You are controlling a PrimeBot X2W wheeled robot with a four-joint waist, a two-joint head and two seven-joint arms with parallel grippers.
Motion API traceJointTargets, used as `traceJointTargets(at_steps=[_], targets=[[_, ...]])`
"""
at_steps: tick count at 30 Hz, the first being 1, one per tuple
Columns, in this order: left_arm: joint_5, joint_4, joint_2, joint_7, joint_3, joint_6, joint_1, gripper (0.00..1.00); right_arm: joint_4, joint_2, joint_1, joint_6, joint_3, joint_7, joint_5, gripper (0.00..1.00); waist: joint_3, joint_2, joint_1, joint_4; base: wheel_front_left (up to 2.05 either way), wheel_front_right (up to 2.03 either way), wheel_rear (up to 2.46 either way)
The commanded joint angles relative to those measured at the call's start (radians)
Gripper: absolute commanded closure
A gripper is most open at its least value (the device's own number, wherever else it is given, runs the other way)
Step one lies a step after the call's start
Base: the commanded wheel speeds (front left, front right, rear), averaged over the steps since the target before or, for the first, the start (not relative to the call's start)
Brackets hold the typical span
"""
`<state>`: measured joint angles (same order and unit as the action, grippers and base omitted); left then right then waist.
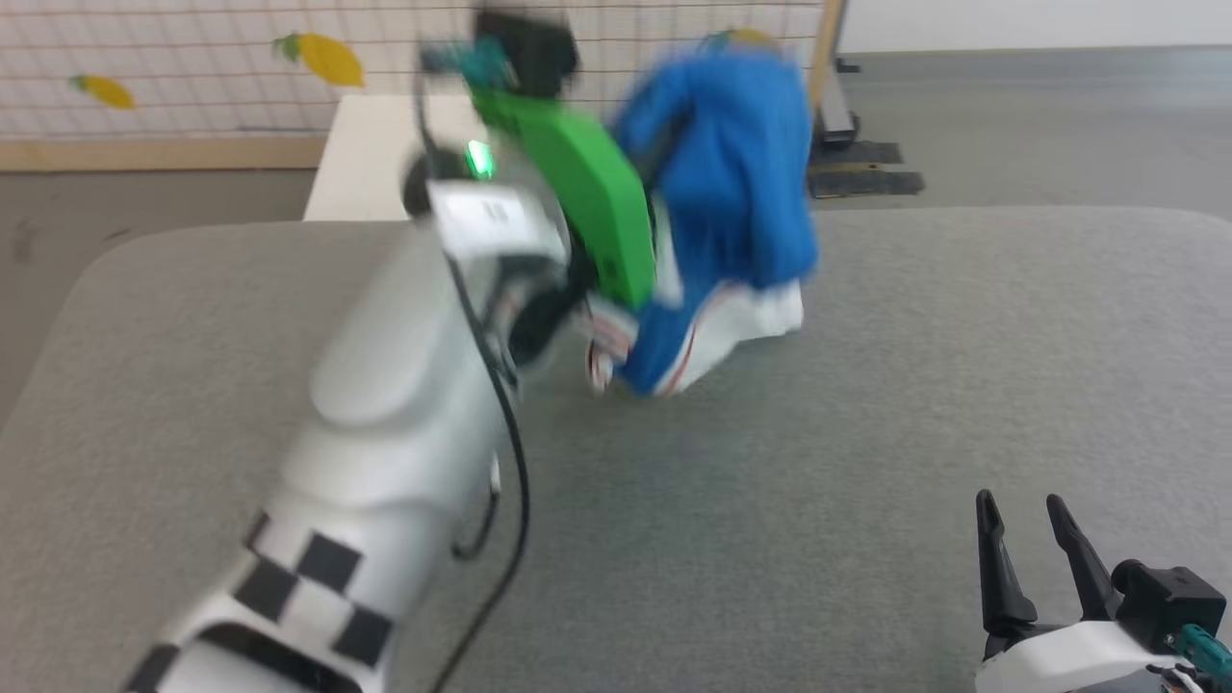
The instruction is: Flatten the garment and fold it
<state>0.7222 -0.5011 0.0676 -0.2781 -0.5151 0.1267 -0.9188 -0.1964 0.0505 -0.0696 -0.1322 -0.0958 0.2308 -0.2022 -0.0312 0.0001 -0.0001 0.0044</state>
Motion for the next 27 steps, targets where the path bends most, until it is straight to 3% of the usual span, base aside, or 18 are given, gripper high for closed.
traceJointTargets(at_steps=[1, 10, 16, 17, 24, 27], targets=[[0.0, -0.023, -0.006, -0.005, -0.033, 0.004, 0.051, 1.0, 0.006, 0.0, -0.011, 0.002, -0.001, 0.007, 0.002, 0.0, 0.0, -0.0001, 0.0001, -0.06, 0.0, 0.0, 0.0], [0.032, -0.221, -0.016, -0.047, -0.206, -0.013, 0.325, 1.0, 0.019, 0.0, -0.003, 0.002, -0.003, 0.005, -0.001, 0.0, -0.016, -0.0001, 0.0001, -0.1, 0.0, 0.0, 0.0], [0.109, -0.226, -0.017, -0.058, -0.266, -0.036, 0.385, 0.96, 0.018, 0.0, -0.006, 0.002, -0.008, 0.007, -0.008, 0.0, -0.013, -0.0001, 0.0001, -0.074, 0.0, 0.0, 0.0], [0.13, -0.213, -0.017, -0.047, -0.262, -0.037, 0.381, 0.0, 0.017, 0.0, -0.006, 0.002, -0.007, 0.007, -0.008, 0.0, -0.01, -0.0001, 0.0001, -0.067, 0.0, 0.0, 0.0], [0.239, -0.112, -0.017, 0.045, -0.162, -0.058, 0.312, 0.0, 0.012, 0.0, -0.013, 0.002, -0.018, 0.009, -0.009, 0.0, 0.025, -0.0001, 0.0001, -0.005, 0.0, 0.0, 0.0], [0.248, -0.054, 0.014, 0.124, -0.096, -0.066, 0.289, 0.0, 0.009, 0.0, -0.014, 0.002, -0.02, 0.01, -0.014, 0.0, 0.041, -0.0001, 0.0001, 0.017, 0.0, 0.0, 0.0]])
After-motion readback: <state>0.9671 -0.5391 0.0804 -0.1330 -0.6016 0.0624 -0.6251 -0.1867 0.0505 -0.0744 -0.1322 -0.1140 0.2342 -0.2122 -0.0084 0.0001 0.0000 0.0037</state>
